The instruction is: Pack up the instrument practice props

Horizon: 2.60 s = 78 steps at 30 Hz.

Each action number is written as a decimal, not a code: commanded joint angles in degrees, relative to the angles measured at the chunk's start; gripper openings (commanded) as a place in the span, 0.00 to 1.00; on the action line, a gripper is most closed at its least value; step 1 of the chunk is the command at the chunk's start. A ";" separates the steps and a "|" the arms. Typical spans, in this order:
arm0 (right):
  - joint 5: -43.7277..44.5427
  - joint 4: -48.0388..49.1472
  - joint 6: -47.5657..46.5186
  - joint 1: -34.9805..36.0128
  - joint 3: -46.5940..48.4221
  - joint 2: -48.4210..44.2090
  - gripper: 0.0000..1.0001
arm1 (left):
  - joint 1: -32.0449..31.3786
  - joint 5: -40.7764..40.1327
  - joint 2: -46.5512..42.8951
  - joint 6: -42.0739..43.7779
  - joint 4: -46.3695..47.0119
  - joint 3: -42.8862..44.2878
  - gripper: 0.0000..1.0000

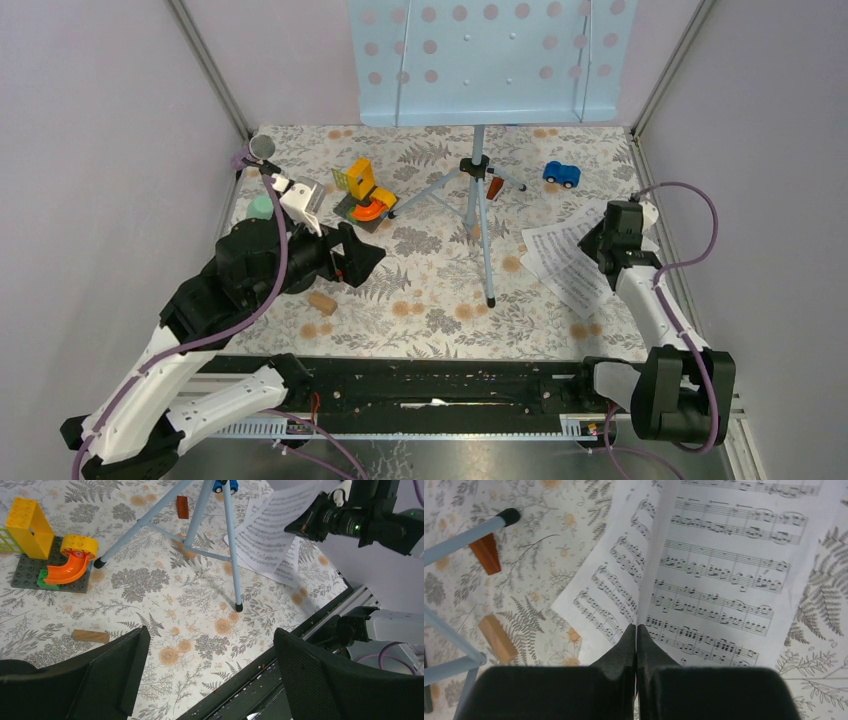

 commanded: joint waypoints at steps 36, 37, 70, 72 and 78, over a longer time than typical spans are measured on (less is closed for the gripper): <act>14.94 -20.82 -7.46 -6.16 16.53 4.50 0.90 | 0.19 0.99 4.43 -1.46 7.37 -9.44 0.99; 16.63 -21.56 -7.17 -6.16 17.08 1.79 0.91 | 0.24 -0.40 3.97 -2.00 7.37 -10.26 0.99; -28.44 21.85 -0.38 15.46 -8.69 -24.29 0.89 | 0.20 -5.45 13.46 -1.85 64.70 -30.49 0.99; -23.92 26.52 -4.18 20.12 -10.24 -20.59 0.86 | 0.22 -5.54 15.67 0.38 68.36 -29.84 0.99; -14.16 42.83 -11.91 30.59 -13.41 -11.17 0.84 | 0.21 -3.89 20.86 3.53 67.88 -24.01 0.99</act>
